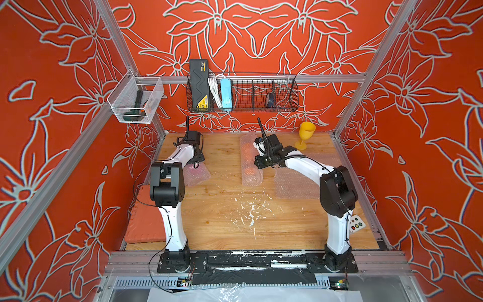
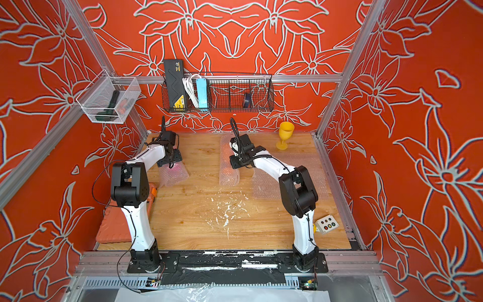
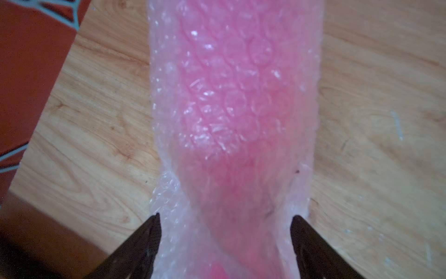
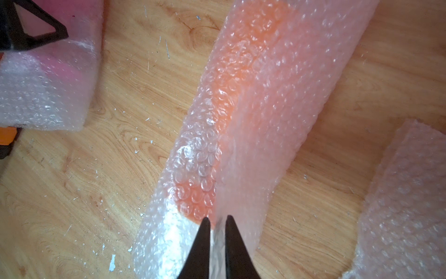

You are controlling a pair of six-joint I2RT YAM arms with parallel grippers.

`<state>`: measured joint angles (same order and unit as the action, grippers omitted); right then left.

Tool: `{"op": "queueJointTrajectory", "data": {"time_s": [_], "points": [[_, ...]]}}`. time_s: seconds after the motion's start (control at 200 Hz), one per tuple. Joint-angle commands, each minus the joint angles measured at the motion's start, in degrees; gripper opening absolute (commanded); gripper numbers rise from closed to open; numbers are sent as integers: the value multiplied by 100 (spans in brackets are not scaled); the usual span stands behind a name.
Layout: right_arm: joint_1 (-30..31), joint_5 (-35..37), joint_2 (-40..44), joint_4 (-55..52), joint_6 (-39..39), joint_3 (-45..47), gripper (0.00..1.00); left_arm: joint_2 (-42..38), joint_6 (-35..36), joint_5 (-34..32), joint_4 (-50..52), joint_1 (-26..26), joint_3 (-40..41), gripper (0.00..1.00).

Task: Unpack wine glasses from bubble wrap
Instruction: Move the bubble wrap to the corner of the board, then unwrap the bubble wrap at the center of the board.

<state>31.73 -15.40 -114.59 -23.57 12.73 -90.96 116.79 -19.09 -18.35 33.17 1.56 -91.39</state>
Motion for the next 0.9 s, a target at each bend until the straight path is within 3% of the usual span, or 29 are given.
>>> {"op": "queueJointTrajectory", "data": {"time_s": [0.0,0.155,0.43,0.616,0.896], "points": [[-22,-27,31,3,-62,-54,15,-504,51,90,115,-397,-30,84],[-22,173,-1,-126,-101,-115,15,-883,-32,4,-19,-1386,224,84],[-87,469,-69,-213,-51,-95,19,-1851,-576,2054,-1898,-2445,1835,80],[-123,634,-296,-383,48,-524,37,-1980,-846,2493,-2786,-2615,2688,76],[-114,998,-1011,-1043,-184,-1682,41,-1530,-797,2747,-2848,-2610,2488,76]]}}
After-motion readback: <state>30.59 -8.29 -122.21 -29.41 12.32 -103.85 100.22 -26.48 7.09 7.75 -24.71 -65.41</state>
